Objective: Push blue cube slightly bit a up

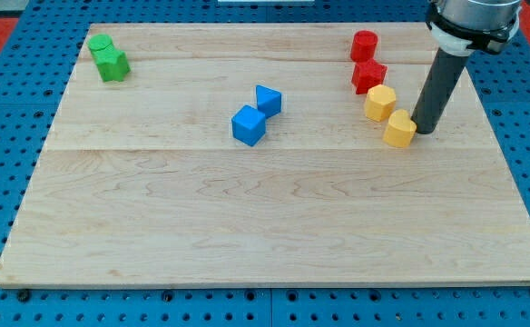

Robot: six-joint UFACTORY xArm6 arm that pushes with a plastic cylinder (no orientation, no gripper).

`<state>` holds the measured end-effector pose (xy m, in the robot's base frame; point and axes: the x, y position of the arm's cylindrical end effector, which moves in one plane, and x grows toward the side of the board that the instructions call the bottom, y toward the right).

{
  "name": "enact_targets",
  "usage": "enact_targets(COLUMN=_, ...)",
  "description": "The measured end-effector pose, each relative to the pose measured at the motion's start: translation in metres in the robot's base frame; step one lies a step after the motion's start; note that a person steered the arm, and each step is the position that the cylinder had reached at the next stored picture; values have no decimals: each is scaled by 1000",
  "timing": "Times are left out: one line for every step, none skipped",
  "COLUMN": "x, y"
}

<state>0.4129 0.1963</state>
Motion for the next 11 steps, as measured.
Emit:
enact_targets(x=0, y=-7)
enact_targets(x=0, y=-8)
enact_targets(x=0, y=-1)
enact_targets(x=25, y=36)
enact_targets(x=68, y=71)
enact_targets(x=100, y=72)
enact_targets(x=106, y=72)
enact_targets(x=106, y=72)
enact_targets(x=118, y=40)
enact_targets(x=127, y=-27)
enact_targets(x=124, y=-73)
